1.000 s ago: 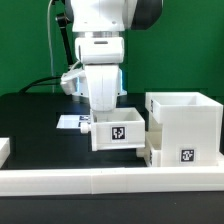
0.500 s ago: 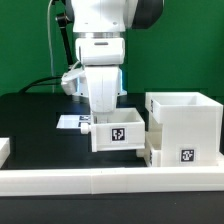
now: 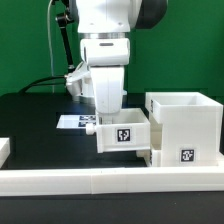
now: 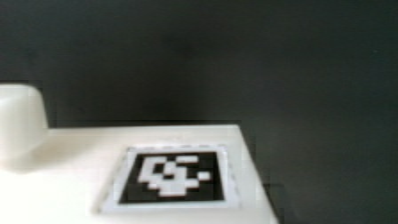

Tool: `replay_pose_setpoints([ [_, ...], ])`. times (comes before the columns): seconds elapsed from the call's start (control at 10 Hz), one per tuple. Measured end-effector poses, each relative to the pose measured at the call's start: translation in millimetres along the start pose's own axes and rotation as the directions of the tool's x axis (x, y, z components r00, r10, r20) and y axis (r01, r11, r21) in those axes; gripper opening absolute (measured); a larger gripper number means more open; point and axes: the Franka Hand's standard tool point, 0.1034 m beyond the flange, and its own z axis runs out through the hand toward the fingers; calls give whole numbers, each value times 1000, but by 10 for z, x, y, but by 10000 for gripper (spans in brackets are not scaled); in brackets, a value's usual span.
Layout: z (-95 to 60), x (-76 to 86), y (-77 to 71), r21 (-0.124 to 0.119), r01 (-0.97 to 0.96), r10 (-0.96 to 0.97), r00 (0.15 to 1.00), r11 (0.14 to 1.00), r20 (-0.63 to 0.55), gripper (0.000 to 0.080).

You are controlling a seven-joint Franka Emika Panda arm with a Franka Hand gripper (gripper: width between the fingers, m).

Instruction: Assemble drawer

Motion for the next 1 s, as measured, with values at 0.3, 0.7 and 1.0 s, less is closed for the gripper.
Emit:
replay_pose_setpoints([
  [0.3, -12, 47, 21, -4, -12, 12, 1000, 1000, -3, 44],
  [0.7, 3, 24, 7, -6, -15, 15, 1000, 1000, -3, 44],
  [1.0, -14, 66, 30, -4, -12, 12, 1000, 1000, -4, 44],
])
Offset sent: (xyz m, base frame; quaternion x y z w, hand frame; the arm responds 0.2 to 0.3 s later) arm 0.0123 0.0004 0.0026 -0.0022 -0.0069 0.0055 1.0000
